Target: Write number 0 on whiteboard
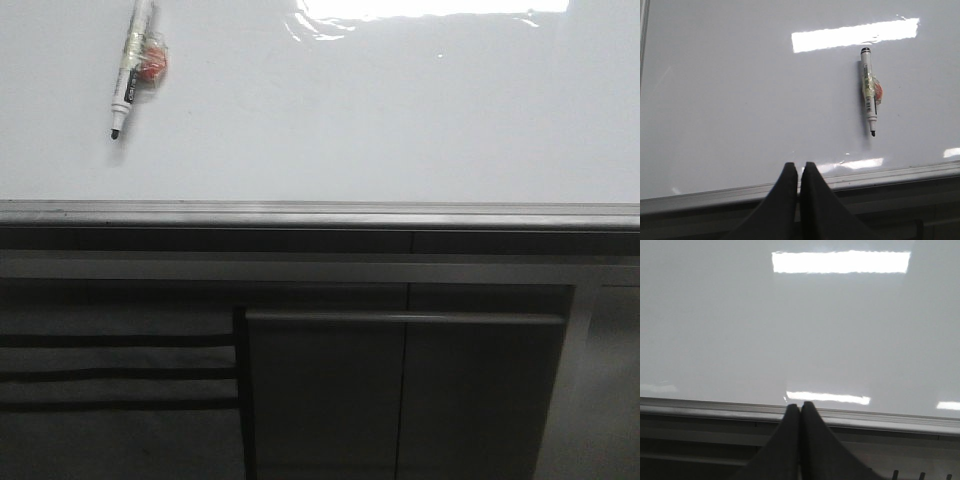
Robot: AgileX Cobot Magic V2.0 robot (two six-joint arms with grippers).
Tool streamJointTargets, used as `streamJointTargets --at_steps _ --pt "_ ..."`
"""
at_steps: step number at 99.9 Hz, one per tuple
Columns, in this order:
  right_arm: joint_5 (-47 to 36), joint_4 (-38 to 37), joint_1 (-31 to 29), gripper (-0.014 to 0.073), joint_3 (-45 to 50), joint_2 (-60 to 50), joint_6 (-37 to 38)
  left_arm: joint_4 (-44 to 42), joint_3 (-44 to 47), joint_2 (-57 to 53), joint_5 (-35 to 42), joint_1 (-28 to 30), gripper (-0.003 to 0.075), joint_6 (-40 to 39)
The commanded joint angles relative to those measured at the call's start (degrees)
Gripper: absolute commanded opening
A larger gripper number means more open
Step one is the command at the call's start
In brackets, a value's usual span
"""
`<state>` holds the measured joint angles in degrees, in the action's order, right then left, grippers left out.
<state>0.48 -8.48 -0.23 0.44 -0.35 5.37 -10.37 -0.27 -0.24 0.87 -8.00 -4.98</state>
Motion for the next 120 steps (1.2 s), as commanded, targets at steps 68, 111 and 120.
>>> streamJointTargets --at_steps 68,111,120 --pt "-4.69 -0.4 -0.49 -0.0073 0.76 -1.23 -0.32 0.12 1.46 -0.47 4.49 -0.4 -0.002 -0.18" --pt "-3.87 6.55 -0.49 -0.0073 -2.05 -1.23 0.34 2.06 -1.15 -0.47 7.81 -0.4 -0.002 -0.18" --pt "1.52 6.69 -0.49 -0.0073 -6.97 -1.12 0.34 5.13 -5.72 -0.38 4.52 -0.4 -0.002 -0.18"
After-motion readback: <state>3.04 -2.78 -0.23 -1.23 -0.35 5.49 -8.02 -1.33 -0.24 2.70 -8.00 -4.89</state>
